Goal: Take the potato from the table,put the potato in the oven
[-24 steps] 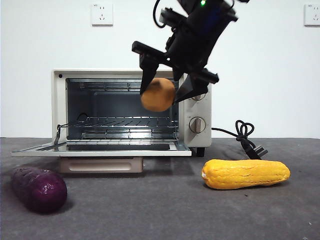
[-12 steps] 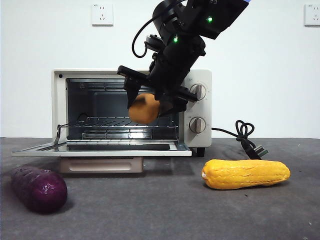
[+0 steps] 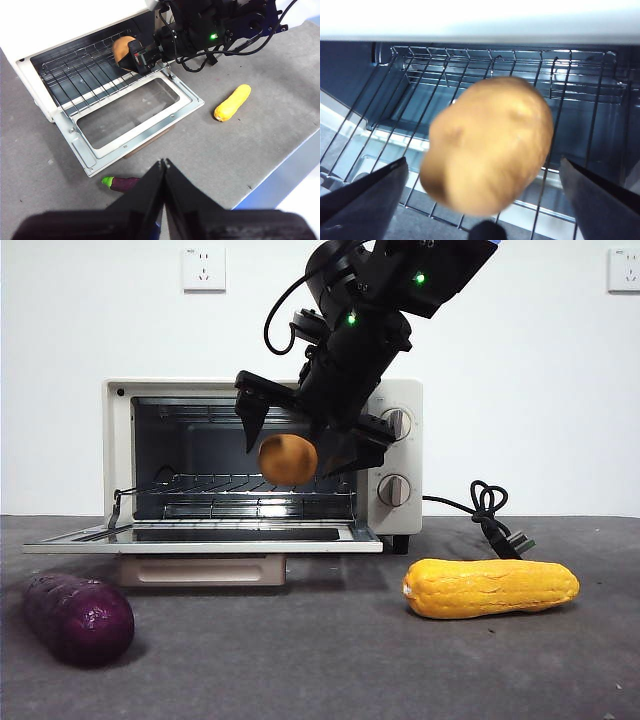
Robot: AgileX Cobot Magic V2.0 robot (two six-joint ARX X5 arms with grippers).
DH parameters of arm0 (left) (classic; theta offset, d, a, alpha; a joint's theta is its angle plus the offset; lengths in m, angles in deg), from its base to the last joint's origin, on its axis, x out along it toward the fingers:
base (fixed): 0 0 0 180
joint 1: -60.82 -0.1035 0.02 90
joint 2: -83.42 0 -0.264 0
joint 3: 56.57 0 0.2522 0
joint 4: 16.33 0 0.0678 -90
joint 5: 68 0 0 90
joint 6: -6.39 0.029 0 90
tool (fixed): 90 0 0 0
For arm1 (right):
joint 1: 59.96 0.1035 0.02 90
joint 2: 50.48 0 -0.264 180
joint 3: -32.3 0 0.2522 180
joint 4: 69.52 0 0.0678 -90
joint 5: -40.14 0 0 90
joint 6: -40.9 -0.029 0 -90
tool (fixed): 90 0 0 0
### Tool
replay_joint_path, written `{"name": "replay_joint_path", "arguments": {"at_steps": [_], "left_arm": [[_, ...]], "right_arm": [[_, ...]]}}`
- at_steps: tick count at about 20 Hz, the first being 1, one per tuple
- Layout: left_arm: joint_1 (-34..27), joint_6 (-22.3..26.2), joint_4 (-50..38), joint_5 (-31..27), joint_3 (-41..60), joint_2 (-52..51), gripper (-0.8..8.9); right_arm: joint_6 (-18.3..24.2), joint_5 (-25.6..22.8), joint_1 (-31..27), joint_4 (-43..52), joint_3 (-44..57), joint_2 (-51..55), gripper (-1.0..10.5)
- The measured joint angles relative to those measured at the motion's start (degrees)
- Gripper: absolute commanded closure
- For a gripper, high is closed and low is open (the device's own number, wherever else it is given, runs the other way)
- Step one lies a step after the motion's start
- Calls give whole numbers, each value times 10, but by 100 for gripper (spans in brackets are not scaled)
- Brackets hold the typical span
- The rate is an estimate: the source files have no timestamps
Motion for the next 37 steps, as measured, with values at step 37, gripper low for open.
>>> {"name": "replay_joint_path", "arguments": {"at_steps": [37], "left_arm": [[-256, -61, -462, 171, 235, 389, 822]], "right_arm": [[128, 92, 27, -738, -1, 654, 443]]}}
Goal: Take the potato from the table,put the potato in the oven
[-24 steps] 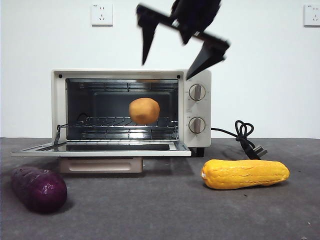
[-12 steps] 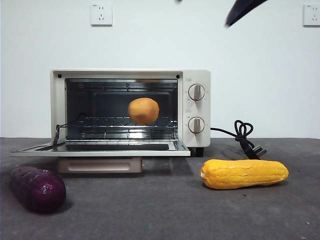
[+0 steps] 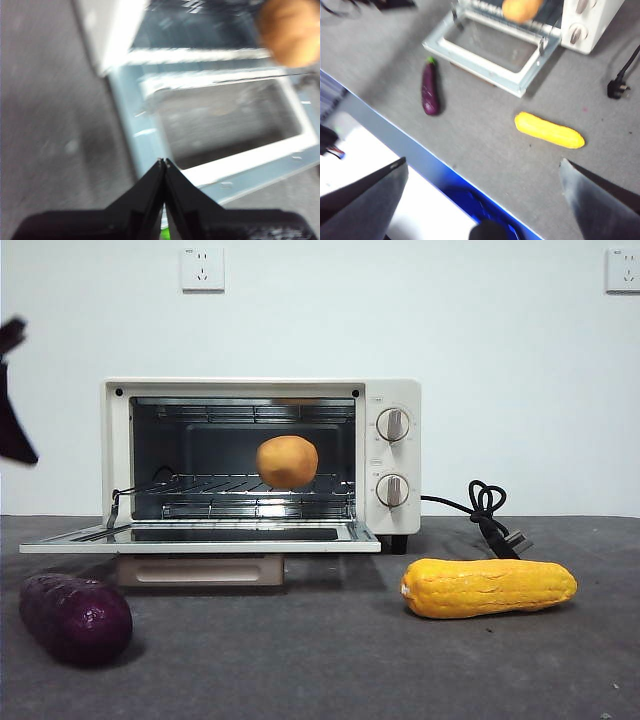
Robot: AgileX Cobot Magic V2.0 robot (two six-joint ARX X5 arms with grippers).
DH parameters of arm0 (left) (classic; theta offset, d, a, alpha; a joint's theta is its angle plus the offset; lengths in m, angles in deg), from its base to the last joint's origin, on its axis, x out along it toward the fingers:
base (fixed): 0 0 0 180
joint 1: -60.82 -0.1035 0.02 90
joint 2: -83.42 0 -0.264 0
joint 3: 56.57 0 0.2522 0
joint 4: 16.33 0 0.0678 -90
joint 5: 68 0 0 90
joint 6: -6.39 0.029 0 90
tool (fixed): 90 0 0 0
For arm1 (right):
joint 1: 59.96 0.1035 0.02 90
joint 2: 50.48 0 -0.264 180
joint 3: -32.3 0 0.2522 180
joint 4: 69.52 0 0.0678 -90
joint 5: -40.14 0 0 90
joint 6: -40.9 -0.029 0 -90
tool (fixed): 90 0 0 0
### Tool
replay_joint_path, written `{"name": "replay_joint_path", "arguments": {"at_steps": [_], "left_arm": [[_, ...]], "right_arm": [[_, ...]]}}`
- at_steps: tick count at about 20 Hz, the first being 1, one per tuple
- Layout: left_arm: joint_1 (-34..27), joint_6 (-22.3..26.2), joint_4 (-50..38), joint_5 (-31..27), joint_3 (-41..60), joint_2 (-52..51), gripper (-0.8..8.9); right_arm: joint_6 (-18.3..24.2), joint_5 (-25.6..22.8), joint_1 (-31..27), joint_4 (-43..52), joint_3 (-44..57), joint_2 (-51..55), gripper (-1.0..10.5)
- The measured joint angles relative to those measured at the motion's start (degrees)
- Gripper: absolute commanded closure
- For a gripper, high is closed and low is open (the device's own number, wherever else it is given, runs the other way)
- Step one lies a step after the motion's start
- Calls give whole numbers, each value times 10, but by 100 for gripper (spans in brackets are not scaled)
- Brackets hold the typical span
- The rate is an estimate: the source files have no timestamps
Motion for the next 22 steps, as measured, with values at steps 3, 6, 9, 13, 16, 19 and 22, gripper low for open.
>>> {"name": "replay_joint_path", "arguments": {"at_steps": [3, 6, 9, 13, 16, 19, 22], "left_arm": [[-13, -5, -18, 18, 0, 68, 822], [-13, -5, -21, 19, 0, 127, 822], [-13, -5, -35, 19, 0, 153, 822], [-13, -5, -49, 30, 0, 170, 822], [-11, -5, -54, 48, 0, 186, 822], [-8, -5, -59, 65, 0, 189, 823], [-7, -5, -64, 92, 0, 189, 823]], "right_arm": [[-15, 0, 0, 0, 0, 40, 443], [-30, 0, 0, -2, 0, 58, 443], [-44, 0, 0, -5, 0, 62, 443], [-51, 0, 0, -10, 0, 62, 443], [-53, 0, 0, -10, 0, 62, 443], [-53, -2, 0, -10, 0, 62, 443], [-53, -2, 0, -10, 0, 62, 443]]}}
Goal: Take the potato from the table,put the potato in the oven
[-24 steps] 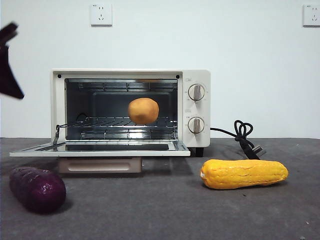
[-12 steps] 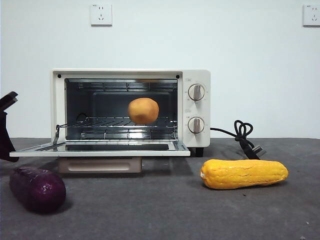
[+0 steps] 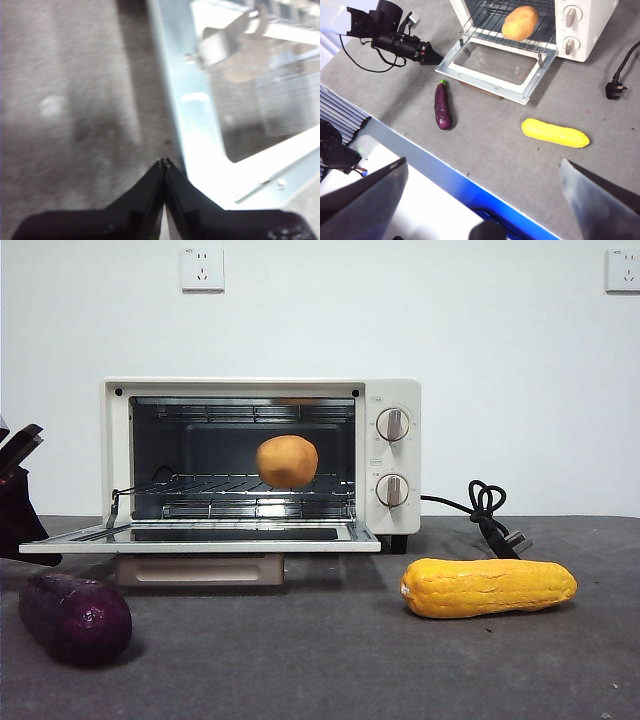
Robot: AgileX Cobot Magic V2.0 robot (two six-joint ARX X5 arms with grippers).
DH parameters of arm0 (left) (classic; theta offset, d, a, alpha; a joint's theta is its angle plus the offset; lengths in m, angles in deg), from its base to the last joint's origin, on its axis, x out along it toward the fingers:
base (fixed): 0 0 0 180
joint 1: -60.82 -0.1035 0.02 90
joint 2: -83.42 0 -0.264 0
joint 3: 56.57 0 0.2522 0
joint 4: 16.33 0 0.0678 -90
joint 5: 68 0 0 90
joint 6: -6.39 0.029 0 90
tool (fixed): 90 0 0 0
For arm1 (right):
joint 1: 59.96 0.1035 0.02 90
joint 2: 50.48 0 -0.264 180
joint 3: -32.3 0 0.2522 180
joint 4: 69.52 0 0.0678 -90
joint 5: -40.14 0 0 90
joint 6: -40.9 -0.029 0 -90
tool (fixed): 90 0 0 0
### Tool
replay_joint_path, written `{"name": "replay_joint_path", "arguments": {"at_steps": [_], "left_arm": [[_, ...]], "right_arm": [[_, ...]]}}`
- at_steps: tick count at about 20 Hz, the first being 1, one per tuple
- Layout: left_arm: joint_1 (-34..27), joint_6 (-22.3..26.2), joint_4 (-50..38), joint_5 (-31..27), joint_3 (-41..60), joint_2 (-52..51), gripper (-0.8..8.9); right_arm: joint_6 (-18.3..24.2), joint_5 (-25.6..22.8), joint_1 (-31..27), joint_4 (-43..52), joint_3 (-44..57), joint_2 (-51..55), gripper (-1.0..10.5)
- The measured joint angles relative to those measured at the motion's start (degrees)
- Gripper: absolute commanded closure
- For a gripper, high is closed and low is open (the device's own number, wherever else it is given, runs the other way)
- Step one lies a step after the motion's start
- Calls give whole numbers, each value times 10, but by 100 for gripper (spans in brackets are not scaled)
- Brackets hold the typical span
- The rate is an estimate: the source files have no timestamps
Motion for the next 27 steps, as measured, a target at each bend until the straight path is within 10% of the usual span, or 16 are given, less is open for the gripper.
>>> {"name": "replay_joint_path", "arguments": {"at_steps": [12, 27], "left_arm": [[-12, -62, -80, 108, 2, 3, 822], [-7, -317, -439, 121, 2, 3, 822]], "right_arm": [[-4, -1, 0, 0, 0, 0, 443], [-7, -2, 0, 0, 0, 0, 443]]}}
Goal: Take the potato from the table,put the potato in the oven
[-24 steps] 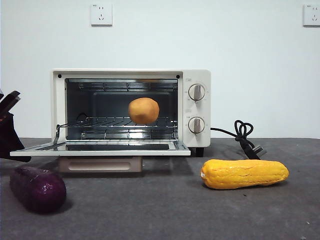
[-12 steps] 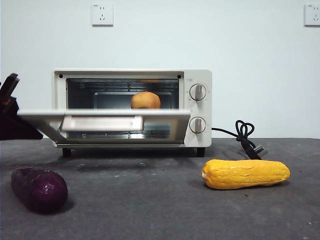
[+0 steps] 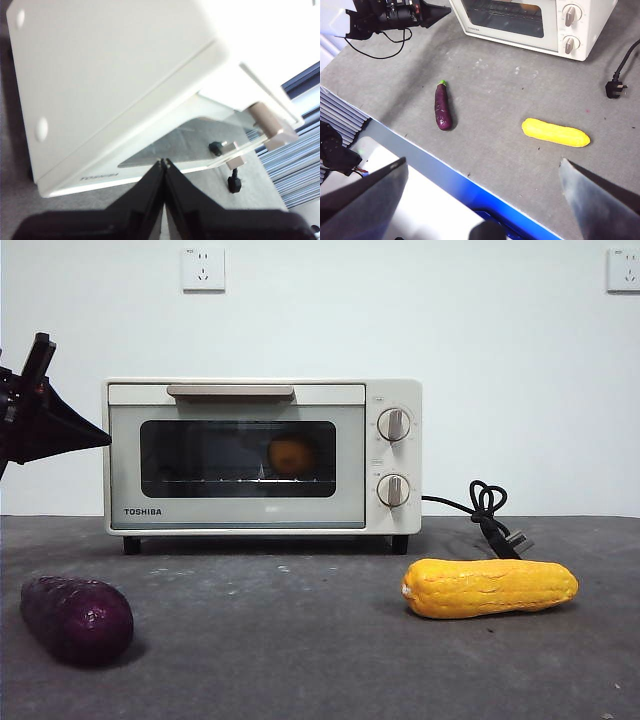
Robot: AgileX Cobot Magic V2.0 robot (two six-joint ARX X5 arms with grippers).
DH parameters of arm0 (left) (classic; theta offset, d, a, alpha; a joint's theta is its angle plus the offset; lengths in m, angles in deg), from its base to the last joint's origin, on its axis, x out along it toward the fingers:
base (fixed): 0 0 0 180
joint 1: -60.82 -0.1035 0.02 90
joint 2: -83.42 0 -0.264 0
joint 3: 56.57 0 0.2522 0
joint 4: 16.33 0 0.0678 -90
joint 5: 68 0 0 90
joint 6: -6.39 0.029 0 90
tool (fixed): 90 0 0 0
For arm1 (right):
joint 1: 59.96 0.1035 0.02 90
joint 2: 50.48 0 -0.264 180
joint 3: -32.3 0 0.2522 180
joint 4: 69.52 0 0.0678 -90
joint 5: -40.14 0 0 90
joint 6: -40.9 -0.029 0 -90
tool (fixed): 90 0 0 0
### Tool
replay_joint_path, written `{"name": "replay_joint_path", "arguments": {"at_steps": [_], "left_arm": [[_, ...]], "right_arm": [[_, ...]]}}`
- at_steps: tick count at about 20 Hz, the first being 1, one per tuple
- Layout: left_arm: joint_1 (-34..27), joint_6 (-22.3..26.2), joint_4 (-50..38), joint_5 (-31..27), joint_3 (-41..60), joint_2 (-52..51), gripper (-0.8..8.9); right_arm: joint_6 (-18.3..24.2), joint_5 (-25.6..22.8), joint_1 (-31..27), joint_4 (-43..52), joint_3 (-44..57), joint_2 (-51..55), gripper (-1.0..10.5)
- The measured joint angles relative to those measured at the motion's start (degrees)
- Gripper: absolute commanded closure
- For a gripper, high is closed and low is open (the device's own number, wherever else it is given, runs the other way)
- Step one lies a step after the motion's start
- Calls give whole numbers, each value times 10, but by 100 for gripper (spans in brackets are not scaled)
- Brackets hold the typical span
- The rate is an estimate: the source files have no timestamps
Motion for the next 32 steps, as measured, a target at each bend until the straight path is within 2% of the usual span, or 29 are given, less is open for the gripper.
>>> {"name": "replay_joint_path", "arguments": {"at_steps": [5, 8, 11, 16, 21, 25, 30, 31, 32], "left_arm": [[5, -7, 59, 29, 0, -51, 821], [18, 20, 135, 19, 0, -128, 821], [40, 71, 240, -30, 0, -224, 821], [85, 176, 438, -151, 0, -390, 821], [114, 234, 592, -242, 0, -518, 821], [127, 243, 673, -262, -8, -599, 821], [130, 272, 776, -277, -85, -626, 821], [130, 279, 787, -279, -98, -627, 821], [130, 283, 791, -280, -105, -627, 821]], "right_arm": [[2, 0, 0, 0, 0, -2, 443], [20, 0, 0, 0, 0, -14, 443], [43, 0, 0, 14, 0, -32, 443], [78, 0, 0, 40, 0, -68, 443], [100, 0, 0, 45, 0, -103, 445], [109, 0, 0, 45, 0, -125, 446], [110, 0, 0, 45, 0, -140, 449], [110, 0, 0, 45, 0, -141, 496], [110, 0, 0, 45, 0, -141, 605]]}}
